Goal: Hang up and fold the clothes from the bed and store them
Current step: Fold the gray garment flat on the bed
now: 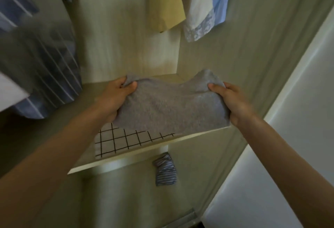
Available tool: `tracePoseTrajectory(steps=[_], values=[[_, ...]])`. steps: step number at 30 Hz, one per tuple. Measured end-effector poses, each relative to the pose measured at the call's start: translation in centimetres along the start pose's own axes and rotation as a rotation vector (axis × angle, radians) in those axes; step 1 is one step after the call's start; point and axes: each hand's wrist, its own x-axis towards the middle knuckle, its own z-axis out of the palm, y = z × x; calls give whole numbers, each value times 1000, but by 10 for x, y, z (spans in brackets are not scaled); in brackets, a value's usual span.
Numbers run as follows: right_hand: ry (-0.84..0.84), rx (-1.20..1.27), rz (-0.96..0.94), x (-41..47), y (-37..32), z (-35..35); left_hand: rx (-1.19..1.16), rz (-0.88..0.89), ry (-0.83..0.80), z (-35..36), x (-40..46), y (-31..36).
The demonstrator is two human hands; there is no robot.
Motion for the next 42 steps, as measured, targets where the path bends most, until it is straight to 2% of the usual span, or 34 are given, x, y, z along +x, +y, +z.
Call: tracePoseTrajectory(steps=[7,14,23,35,42], values=[[-175,24,32,63,14,32,-29,-61,151,-8,10,-20],[-241,17,47,104,33,54,-27,-118,170,-17,38,-45],[-244,25,102,148,50,72,-61,-179,94,-20,77,-69],[-284,-60,294,145,118,70,-72,-384,135,-11,60,-140],[-280,-158,363,148,135,64,-41,-558,153,-19,56,-147]])
